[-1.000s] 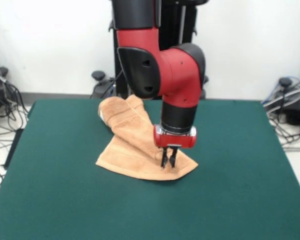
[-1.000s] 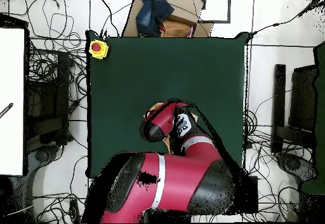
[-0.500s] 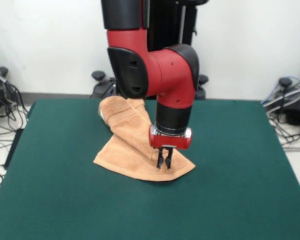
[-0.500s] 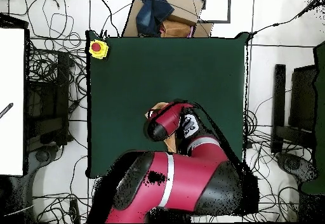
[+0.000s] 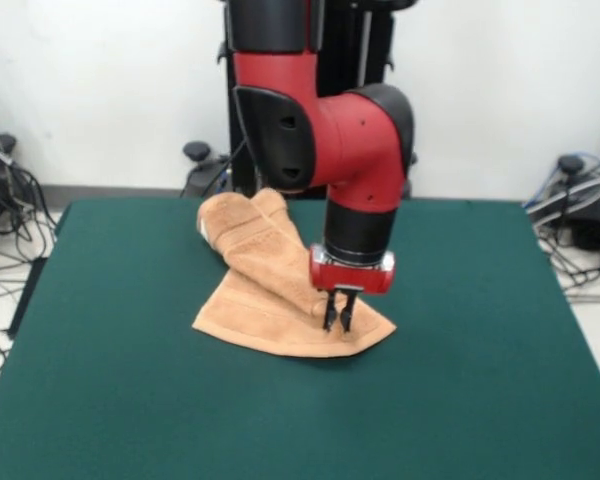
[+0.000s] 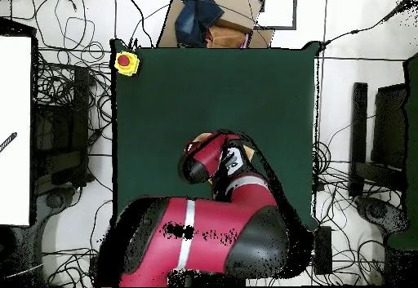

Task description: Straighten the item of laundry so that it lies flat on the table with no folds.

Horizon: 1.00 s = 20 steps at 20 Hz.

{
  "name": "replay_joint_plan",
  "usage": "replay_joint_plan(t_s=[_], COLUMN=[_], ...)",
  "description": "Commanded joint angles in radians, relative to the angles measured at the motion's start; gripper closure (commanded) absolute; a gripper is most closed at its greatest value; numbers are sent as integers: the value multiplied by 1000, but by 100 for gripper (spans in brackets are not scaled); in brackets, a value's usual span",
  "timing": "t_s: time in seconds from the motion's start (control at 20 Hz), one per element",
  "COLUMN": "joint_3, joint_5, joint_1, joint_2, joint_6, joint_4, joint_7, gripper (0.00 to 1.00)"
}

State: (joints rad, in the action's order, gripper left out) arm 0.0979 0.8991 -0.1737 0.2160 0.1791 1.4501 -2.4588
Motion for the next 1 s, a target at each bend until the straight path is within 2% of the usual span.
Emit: replay_joint_plan(t_s=[0.05,0.4,0.7,0.95,1.0], joint_3=[-55,-98,-102,-138,-159], joint_5=[-131,-210,-198,-214,-231], joint_1=[79,125,64,68,79], joint_2=[-66,-83,-109,-130,-139], joint_6=[-66,-106,-120,-158,-180], joint_4=[26,31,4,0,-8], joint_7=[-205,-199,-98,-119,-126], gripper=[100,100,100,100,0])
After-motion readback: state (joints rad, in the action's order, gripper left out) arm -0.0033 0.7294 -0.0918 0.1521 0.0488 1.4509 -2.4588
